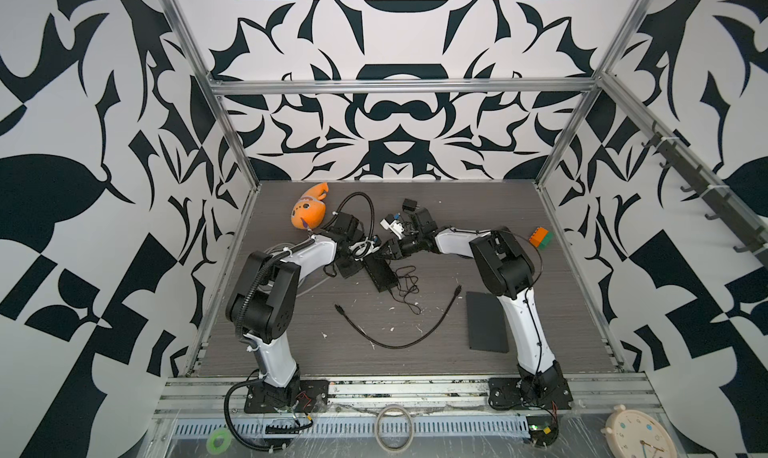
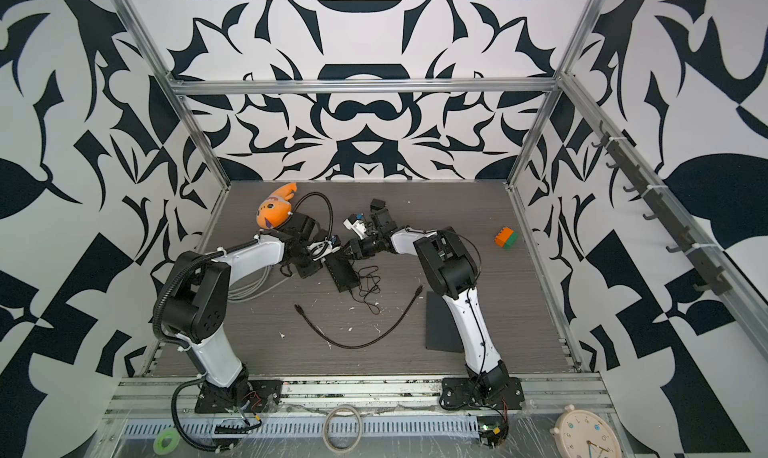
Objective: Insert the plug into the switch port
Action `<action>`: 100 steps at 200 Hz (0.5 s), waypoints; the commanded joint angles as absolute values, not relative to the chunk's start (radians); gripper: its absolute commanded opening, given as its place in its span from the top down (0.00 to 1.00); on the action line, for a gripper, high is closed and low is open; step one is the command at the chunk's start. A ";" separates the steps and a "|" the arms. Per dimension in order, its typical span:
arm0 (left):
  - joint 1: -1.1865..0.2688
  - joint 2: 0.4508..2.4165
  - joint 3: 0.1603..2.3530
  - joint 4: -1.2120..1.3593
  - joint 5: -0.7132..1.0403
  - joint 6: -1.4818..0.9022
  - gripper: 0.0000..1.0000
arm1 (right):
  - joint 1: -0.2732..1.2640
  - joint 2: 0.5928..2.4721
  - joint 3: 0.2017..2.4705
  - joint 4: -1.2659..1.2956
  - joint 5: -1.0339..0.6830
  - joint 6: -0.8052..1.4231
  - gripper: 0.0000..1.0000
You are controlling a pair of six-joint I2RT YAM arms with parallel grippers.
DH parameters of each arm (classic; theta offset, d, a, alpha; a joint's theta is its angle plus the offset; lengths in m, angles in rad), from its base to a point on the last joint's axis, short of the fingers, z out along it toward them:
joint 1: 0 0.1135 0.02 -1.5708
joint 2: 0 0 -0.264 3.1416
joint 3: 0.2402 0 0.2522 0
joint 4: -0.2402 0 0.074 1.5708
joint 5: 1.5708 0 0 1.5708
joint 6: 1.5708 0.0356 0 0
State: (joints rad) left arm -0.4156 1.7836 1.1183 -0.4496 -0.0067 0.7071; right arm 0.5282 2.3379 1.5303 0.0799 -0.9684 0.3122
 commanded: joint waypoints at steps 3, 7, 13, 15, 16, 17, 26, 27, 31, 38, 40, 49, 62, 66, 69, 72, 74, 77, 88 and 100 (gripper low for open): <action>-0.453 1.805 1.173 -0.404 0.122 0.749 1.00 | 0.615 2.332 1.497 0.074 -1.044 0.319 0.56; -0.451 1.805 1.173 -0.406 0.118 0.750 1.00 | 0.615 2.332 1.496 0.074 -1.042 0.318 0.56; -0.450 1.806 1.175 -0.410 0.115 0.754 1.00 | 0.615 2.332 1.494 0.077 -1.039 0.318 0.56; -0.451 1.806 1.176 -0.412 0.115 0.756 1.00 | 0.615 2.332 1.493 0.078 -1.037 0.319 0.56; -0.450 1.806 1.176 -0.413 0.115 0.756 1.00 | 0.615 2.332 1.492 0.079 -1.036 0.319 0.57; -0.450 1.807 1.177 -0.414 0.114 0.757 1.00 | 0.615 2.332 1.492 0.080 -1.035 0.319 0.57; -0.449 1.811 1.182 -0.430 0.113 0.759 1.00 | 0.615 2.330 1.486 0.091 -1.031 0.326 0.57; -0.449 1.811 1.184 -0.432 0.113 0.760 1.00 | 0.615 2.330 1.485 0.092 -1.030 0.326 0.57; -0.449 1.814 1.188 -0.442 0.113 0.762 1.00 | 0.615 2.330 1.482 0.097 -1.028 0.331 0.57; -0.449 1.820 1.199 -0.461 0.115 0.765 1.00 | 0.615 2.329 1.476 0.109 -1.025 0.338 0.57; -0.449 1.821 1.201 -0.465 0.114 0.765 1.00 | 0.615 2.329 1.475 0.113 -1.025 0.340 0.57; -0.449 1.822 1.197 -0.455 0.105 0.759 1.00 | 0.616 2.329 1.468 0.133 -1.027 0.353 0.57; -0.450 1.821 1.193 -0.439 0.099 0.752 1.00 | 0.617 2.330 1.460 0.157 -1.026 0.368 0.57; -0.450 1.822 1.193 -0.441 0.098 0.750 1.00 | 0.618 2.330 1.459 0.163 -1.027 0.372 0.57; -0.450 1.823 1.195 -0.441 0.098 0.747 1.00 | 0.618 2.331 1.458 0.166 -1.027 0.374 0.57; -0.450 1.824 1.196 -0.443 0.098 0.745 1.00 | 0.617 2.332 1.456 0.170 -1.026 0.376 0.57; -0.450 1.825 1.198 -0.445 0.099 0.743 1.00 | 0.617 2.332 1.456 0.171 -1.026 0.378 0.58; -0.449 1.828 1.199 -0.449 0.100 0.743 1.00 | 0.618 2.332 1.456 0.172 -1.027 0.379 0.58; -0.450 1.834 1.207 -0.469 0.099 0.743 1.00 | 0.617 2.332 1.453 0.174 -1.023 0.382 0.58; -0.449 1.834 1.203 -0.470 0.095 0.737 1.00 | 0.618 2.330 1.451 0.176 -1.023 0.385 0.58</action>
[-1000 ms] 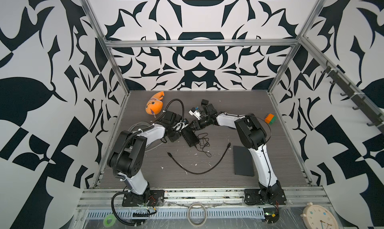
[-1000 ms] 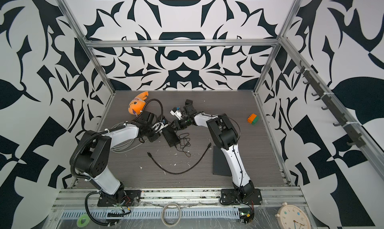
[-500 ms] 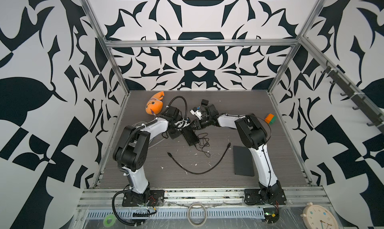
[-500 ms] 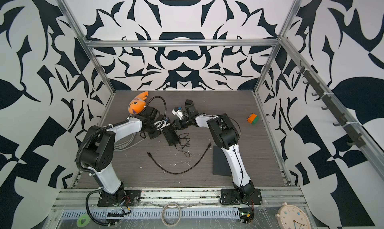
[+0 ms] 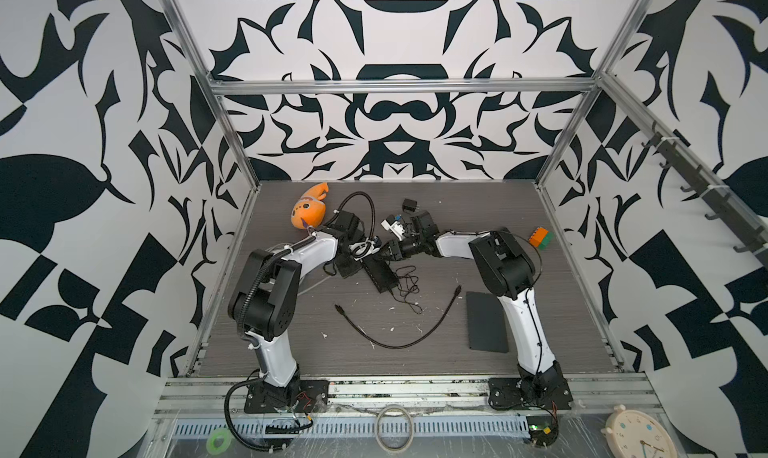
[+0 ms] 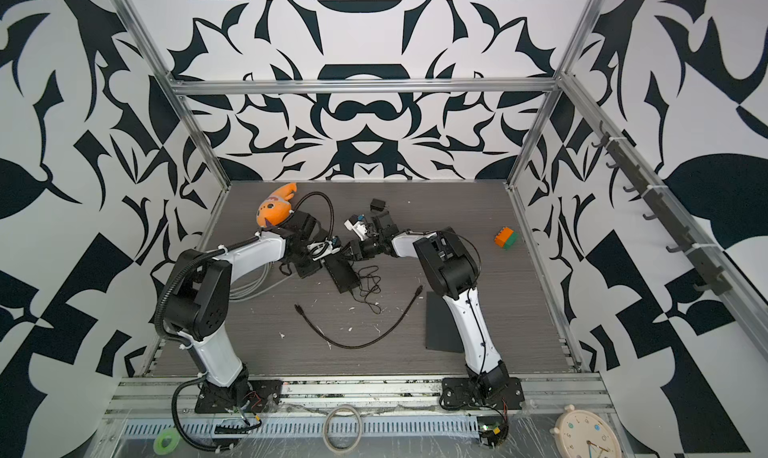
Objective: Insert the plug into the switch port
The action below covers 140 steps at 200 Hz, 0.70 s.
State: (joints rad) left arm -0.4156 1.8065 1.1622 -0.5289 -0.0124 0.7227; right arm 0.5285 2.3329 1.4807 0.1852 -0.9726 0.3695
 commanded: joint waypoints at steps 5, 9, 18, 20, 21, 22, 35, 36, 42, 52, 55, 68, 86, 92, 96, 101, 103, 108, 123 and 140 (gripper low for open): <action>-0.450 1.831 1.197 -0.462 0.096 0.736 1.00 | 0.617 2.329 1.451 0.178 -1.022 0.385 0.58; -0.450 1.831 1.194 -0.457 0.097 0.733 1.00 | 0.617 2.327 1.448 0.180 -1.022 0.385 0.58; -0.449 1.832 1.194 -0.460 0.103 0.730 1.00 | 0.617 2.326 1.445 0.183 -1.020 0.385 0.58; -0.449 1.833 1.196 -0.462 0.104 0.730 1.00 | 0.617 2.324 1.445 0.184 -1.019 0.387 0.58; -0.448 1.834 1.197 -0.463 0.104 0.730 1.00 | 0.617 2.324 1.445 0.184 -1.019 0.387 0.58; -0.448 1.834 1.197 -0.463 0.104 0.730 1.00 | 0.618 2.324 1.445 0.185 -1.019 0.387 0.58; -0.449 1.840 1.194 -0.453 0.097 0.723 1.00 | 0.619 2.324 1.441 0.192 -1.021 0.391 0.58; -0.449 1.839 1.194 -0.453 0.097 0.724 1.00 | 0.618 2.324 1.441 0.192 -1.021 0.391 0.58; -0.448 1.840 1.194 -0.452 0.102 0.725 1.00 | 0.620 2.324 1.441 0.195 -1.020 0.393 0.58; -0.448 1.843 1.195 -0.455 0.104 0.726 1.00 | 0.621 2.323 1.436 0.204 -1.021 0.398 0.58; -0.448 1.844 1.196 -0.456 0.104 0.725 1.00 | 0.621 2.322 1.434 0.206 -1.021 0.397 0.58; -0.448 1.846 1.202 -0.474 0.103 0.725 1.00 | 0.623 2.314 1.425 0.220 -1.015 0.404 0.58; -0.449 1.852 1.213 -0.504 0.098 0.725 1.00 | 0.623 2.304 1.416 0.233 -1.006 0.411 0.59; -0.448 1.850 1.212 -0.504 0.096 0.726 1.00 | 0.623 2.303 1.416 0.237 -1.004 0.414 0.59; -0.449 1.849 1.210 -0.505 0.096 0.727 1.00 | 0.623 2.303 1.414 0.239 -1.004 0.417 0.59; -0.449 1.848 1.209 -0.505 0.096 0.728 1.00 | 0.624 2.303 1.413 0.248 -1.004 0.420 0.59; -0.449 1.847 1.207 -0.503 0.096 0.728 1.00 | 0.624 2.303 1.413 0.250 -1.003 0.422 0.59; -0.449 1.846 1.204 -0.502 0.095 0.728 1.00 | 0.625 2.303 1.411 0.258 -1.003 0.428 0.59; -0.447 1.845 1.199 -0.497 0.092 0.725 1.00 | 0.628 2.305 1.410 0.271 -1.003 0.439 0.59; -0.446 1.847 1.190 -0.475 0.072 0.714 1.00 | 0.633 2.308 1.410 0.276 -1.006 0.442 0.59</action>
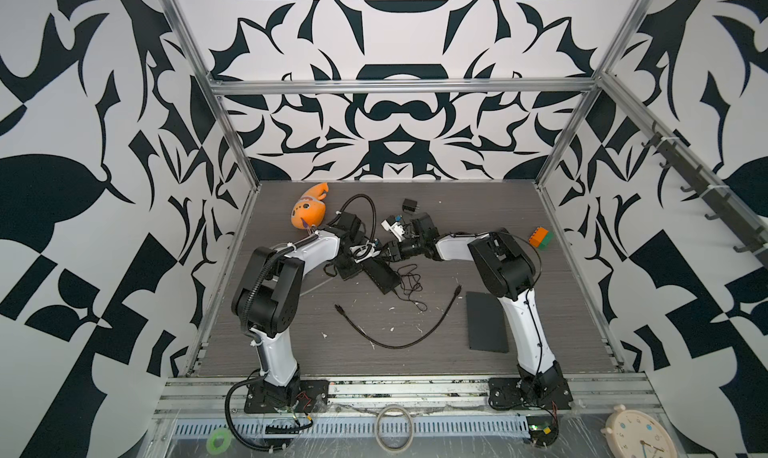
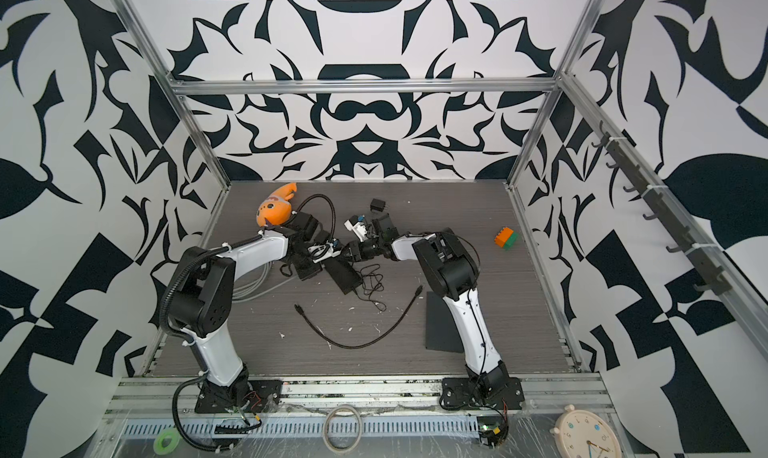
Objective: Insert the plug into the switch port
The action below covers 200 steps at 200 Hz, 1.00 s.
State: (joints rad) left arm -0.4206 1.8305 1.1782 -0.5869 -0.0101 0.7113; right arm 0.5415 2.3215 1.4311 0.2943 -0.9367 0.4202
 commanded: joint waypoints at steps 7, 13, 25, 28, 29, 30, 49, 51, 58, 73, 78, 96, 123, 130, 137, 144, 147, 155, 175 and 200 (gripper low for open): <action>-0.444 1.847 1.186 -0.459 0.065 0.707 1.00 | 0.632 2.309 1.408 0.276 -1.008 0.442 0.59; -0.441 1.846 1.181 -0.441 0.062 0.699 1.00 | 0.636 2.310 1.410 0.276 -1.008 0.442 0.59; -0.436 1.840 1.170 -0.405 0.069 0.679 1.00 | 0.637 2.310 1.408 0.274 -1.008 0.442 0.59; -0.435 1.839 1.167 -0.393 0.070 0.671 1.00 | 0.637 2.310 1.408 0.272 -1.009 0.442 0.59; -0.434 1.837 1.166 -0.389 0.069 0.668 1.00 | 0.638 2.310 1.408 0.273 -1.008 0.442 0.59; -0.434 1.837 1.165 -0.386 0.068 0.666 1.00 | 0.637 2.310 1.408 0.272 -1.007 0.442 0.59; -0.429 1.822 1.148 -0.328 0.060 0.627 1.00 | 0.637 2.310 1.402 0.263 -0.999 0.442 0.59; -0.429 1.821 1.146 -0.326 0.059 0.623 1.00 | 0.637 2.309 1.401 0.261 -0.998 0.443 0.59; -0.430 1.816 1.145 -0.322 0.062 0.612 1.00 | 0.637 2.307 1.398 0.259 -0.997 0.448 0.59; -0.430 1.803 1.132 -0.300 0.062 0.580 1.00 | 0.637 2.301 1.387 0.264 -0.992 0.467 0.59; -0.429 1.797 1.128 -0.293 0.062 0.570 1.00 | 0.638 2.299 1.385 0.263 -0.987 0.474 0.59; -0.429 1.772 1.098 -0.262 0.056 0.549 1.00 | 0.636 2.293 1.375 0.261 -0.976 0.495 0.59; -0.428 1.739 1.060 -0.225 0.064 0.545 1.00 | 0.637 2.297 1.368 0.262 -0.967 0.516 0.59; -0.428 1.733 1.052 -0.217 0.067 0.543 1.00 | 0.634 2.300 1.368 0.265 -0.967 0.520 0.60; -0.429 1.725 1.045 -0.208 0.068 0.541 1.00 | 0.632 2.301 1.366 0.273 -0.967 0.528 0.60; -0.429 1.720 1.040 -0.205 0.069 0.540 1.00 | 0.632 2.302 1.362 0.284 -0.967 0.540 0.60; -0.429 1.718 1.038 -0.204 0.070 0.540 1.00 | 0.631 2.303 1.360 0.290 -0.966 0.545 0.60; -0.428 1.712 1.032 -0.199 0.067 0.537 1.00 | 0.630 2.301 1.354 0.311 -0.968 0.562 0.60; -0.428 1.699 1.018 -0.185 0.059 0.530 1.00 | 0.625 2.296 1.334 0.369 -0.972 0.611 0.60; -0.429 1.687 1.006 -0.167 0.058 0.521 1.00 | 0.623 2.293 1.314 0.428 -0.974 0.660 0.60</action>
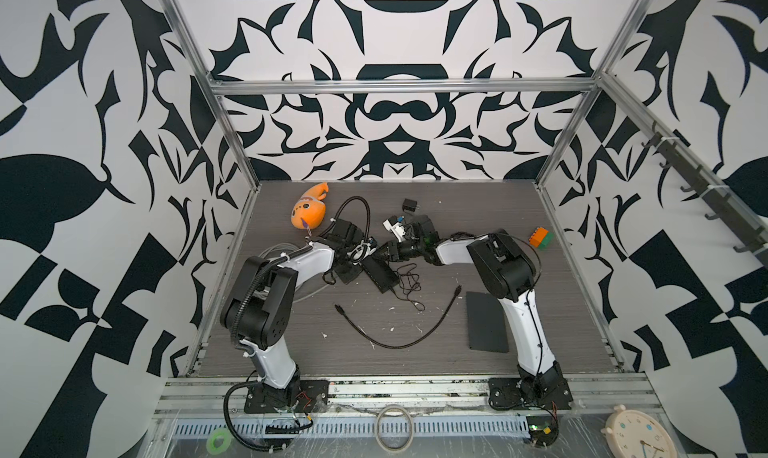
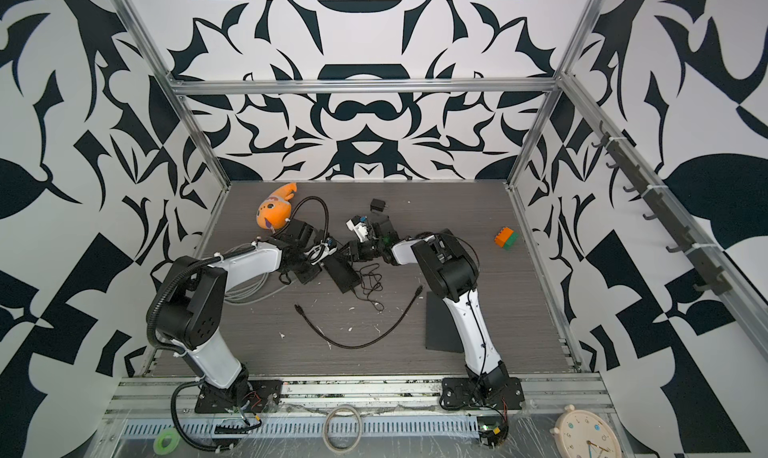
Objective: Insert the plug into the switch port
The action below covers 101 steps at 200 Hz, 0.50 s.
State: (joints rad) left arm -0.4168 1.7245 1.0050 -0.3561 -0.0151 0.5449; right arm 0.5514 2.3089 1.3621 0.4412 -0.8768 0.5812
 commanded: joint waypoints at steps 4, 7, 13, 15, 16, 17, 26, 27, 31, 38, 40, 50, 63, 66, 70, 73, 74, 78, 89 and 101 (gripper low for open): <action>-0.428 1.689 1.006 -0.169 0.061 0.522 1.00 | 0.623 2.293 1.310 0.438 -0.974 0.668 0.60; -0.429 1.690 1.007 -0.170 0.064 0.523 1.00 | 0.623 2.293 1.309 0.443 -0.975 0.671 0.60; -0.429 1.694 1.012 -0.175 0.067 0.526 1.00 | 0.623 2.293 1.306 0.457 -0.979 0.680 0.60; -0.428 1.696 1.012 -0.178 0.068 0.526 1.00 | 0.624 2.294 1.305 0.459 -0.980 0.683 0.60; -0.428 1.697 1.013 -0.180 0.069 0.527 1.00 | 0.624 2.295 1.304 0.462 -0.981 0.684 0.60; -0.429 1.698 1.014 -0.181 0.070 0.527 1.00 | 0.623 2.295 1.304 0.463 -0.981 0.686 0.60; -0.429 1.707 1.025 -0.198 0.082 0.536 1.00 | 0.623 2.296 1.301 0.479 -0.983 0.694 0.60; -0.429 1.709 1.026 -0.199 0.082 0.536 1.00 | 0.623 2.296 1.300 0.480 -0.983 0.694 0.60; -0.429 1.711 1.030 -0.204 0.091 0.541 1.00 | 0.623 2.296 1.298 0.486 -0.986 0.696 0.60; -0.429 1.718 1.036 -0.214 0.101 0.547 1.00 | 0.624 2.296 1.296 0.493 -0.985 0.698 0.60; -0.429 1.720 1.039 -0.217 0.105 0.551 1.00 | 0.624 2.296 1.295 0.496 -0.985 0.700 0.60; -0.429 1.731 1.054 -0.242 0.114 0.560 1.00 | 0.623 2.295 1.292 0.509 -0.985 0.703 0.60; -0.429 1.748 1.076 -0.270 0.113 0.567 1.00 | 0.624 2.293 1.286 0.525 -0.990 0.707 0.60; -0.429 1.752 1.080 -0.272 0.110 0.568 1.00 | 0.624 2.293 1.286 0.530 -0.991 0.709 0.60; -0.428 1.756 1.083 -0.275 0.102 0.564 1.00 | 0.624 2.293 1.283 0.536 -0.992 0.710 0.60; -0.428 1.760 1.088 -0.279 0.099 0.562 1.00 | 0.624 2.292 1.282 0.539 -0.991 0.710 0.60; -0.428 1.761 1.089 -0.280 0.099 0.562 1.00 | 0.624 2.293 1.282 0.539 -0.992 0.711 0.60; -0.425 1.767 1.096 -0.288 0.099 0.559 1.00 | 0.624 2.293 1.281 0.541 -0.993 0.712 0.60; -0.418 1.783 1.115 -0.308 0.106 0.554 1.00 | 0.623 2.297 1.278 0.555 -0.999 0.713 0.60; -0.417 1.794 1.124 -0.311 0.103 0.556 1.00 | 0.623 2.303 1.277 0.585 -1.010 0.726 0.60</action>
State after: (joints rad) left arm -0.4053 1.7535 1.0550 -0.4030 -0.0036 0.5499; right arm 0.5507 2.3066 1.3094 0.5735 -0.8616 0.6983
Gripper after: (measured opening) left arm 0.088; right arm 0.396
